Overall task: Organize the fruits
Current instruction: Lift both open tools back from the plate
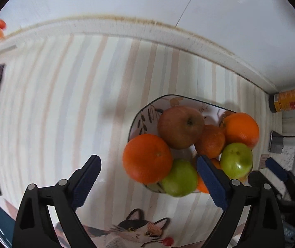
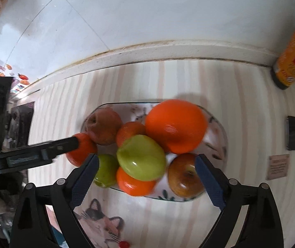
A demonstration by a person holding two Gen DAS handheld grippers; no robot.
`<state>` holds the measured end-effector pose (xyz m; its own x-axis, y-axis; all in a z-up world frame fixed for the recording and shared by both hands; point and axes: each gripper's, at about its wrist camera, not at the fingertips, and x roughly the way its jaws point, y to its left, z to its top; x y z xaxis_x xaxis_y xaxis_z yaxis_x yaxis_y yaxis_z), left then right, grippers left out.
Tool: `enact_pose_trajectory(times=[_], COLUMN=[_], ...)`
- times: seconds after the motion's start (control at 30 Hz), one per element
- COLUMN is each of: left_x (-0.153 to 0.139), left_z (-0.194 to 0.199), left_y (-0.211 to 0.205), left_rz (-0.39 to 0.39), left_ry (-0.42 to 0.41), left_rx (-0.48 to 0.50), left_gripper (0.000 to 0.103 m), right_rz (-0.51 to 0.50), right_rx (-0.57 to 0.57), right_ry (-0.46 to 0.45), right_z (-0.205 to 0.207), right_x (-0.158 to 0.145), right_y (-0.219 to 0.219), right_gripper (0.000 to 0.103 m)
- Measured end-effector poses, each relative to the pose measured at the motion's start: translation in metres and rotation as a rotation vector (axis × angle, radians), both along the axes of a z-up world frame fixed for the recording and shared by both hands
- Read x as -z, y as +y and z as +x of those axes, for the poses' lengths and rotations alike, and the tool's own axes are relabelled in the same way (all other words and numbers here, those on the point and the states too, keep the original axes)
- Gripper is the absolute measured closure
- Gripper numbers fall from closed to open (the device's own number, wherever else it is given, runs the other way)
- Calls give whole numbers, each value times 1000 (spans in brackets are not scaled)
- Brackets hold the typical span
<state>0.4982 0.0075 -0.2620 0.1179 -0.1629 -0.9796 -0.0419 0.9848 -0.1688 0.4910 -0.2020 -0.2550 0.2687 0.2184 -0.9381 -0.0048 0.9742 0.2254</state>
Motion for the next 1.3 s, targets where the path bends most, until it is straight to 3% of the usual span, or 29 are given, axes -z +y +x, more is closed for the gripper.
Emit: enact_pose_trajectory(times=[0.2, 0.47, 1.07, 1.3], left_x=[-39, -77, -157, -174], left_z=[-47, -122, -221, -251], left_y=[-8, -19, -25, -31], left_rz=[89, 150, 139, 144], left_ry=[-111, -231, -438, -488], left_rx=[25, 35, 65, 82], left_gripper=[8, 8, 8, 8], right_rz=[-111, -142, -142, -133], right_rx=[9, 30, 87, 87], right_ry=[-31, -79, -253, -299], right_z=[-29, -91, -216, -252], right_x=[-20, -46, -135, -161], right_y=[-5, -13, -15, -13], right_gripper=[7, 6, 6, 6])
